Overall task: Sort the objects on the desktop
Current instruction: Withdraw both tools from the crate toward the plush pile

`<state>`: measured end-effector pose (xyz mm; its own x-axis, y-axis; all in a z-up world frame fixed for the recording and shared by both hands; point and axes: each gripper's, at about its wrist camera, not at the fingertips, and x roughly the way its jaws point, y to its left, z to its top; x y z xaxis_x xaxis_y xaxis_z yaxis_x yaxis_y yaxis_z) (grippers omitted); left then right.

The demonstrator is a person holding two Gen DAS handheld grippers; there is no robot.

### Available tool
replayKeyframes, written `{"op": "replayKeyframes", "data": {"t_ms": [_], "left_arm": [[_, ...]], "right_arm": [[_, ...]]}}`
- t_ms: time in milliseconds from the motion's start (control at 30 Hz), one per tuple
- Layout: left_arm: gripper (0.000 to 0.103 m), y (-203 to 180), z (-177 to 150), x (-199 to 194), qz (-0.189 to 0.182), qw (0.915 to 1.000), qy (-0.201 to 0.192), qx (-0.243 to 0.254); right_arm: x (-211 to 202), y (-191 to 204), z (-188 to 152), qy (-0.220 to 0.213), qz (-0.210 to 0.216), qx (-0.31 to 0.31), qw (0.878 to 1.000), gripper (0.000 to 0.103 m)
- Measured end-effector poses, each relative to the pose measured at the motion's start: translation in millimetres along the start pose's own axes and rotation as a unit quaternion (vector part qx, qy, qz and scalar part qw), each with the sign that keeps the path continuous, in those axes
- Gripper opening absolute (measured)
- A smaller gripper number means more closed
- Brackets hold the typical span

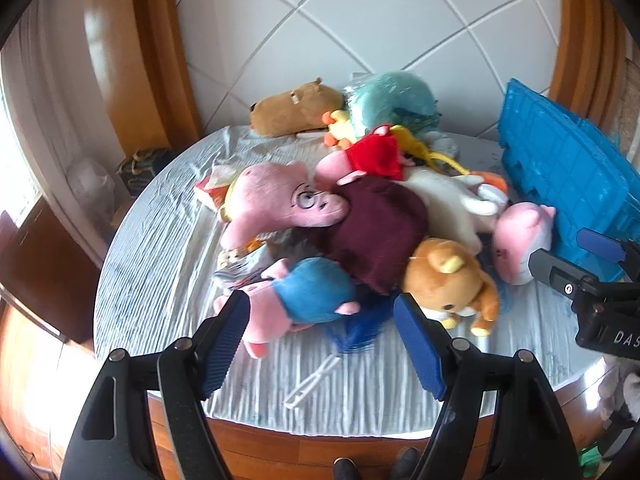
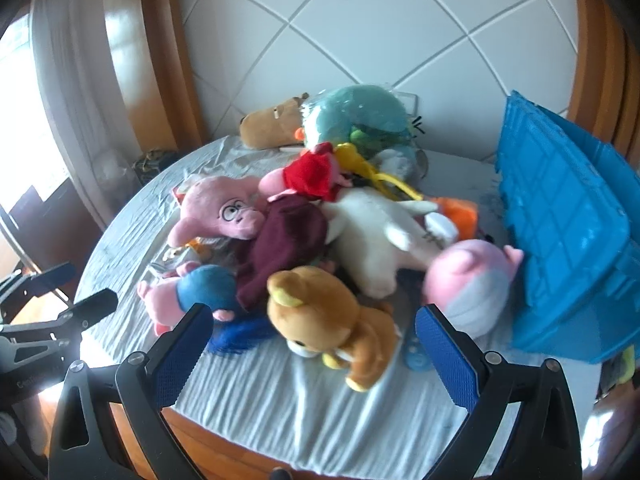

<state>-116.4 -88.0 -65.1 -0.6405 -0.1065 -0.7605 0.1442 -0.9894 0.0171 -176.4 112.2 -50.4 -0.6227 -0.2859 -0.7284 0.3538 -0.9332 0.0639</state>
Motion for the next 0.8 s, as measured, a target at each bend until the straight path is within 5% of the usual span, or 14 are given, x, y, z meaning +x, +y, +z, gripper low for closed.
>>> {"op": "replayKeyframes", "data": {"t_ms": [467,800], "left_arm": [[0.074,64.5,46.0,69.0,0.052,0.9968,0.03,-0.052],[0.074,87.8,82.5,117.0,0.045,0.9957,0.039,-0.07]], "right_arm": [[110.8,54.2,63.5,0.028,0.056,-0.053,0.997,0.103],[165.0,65.0,98.2,0.045,0.058,-0.067,0.995,0.103]]}}
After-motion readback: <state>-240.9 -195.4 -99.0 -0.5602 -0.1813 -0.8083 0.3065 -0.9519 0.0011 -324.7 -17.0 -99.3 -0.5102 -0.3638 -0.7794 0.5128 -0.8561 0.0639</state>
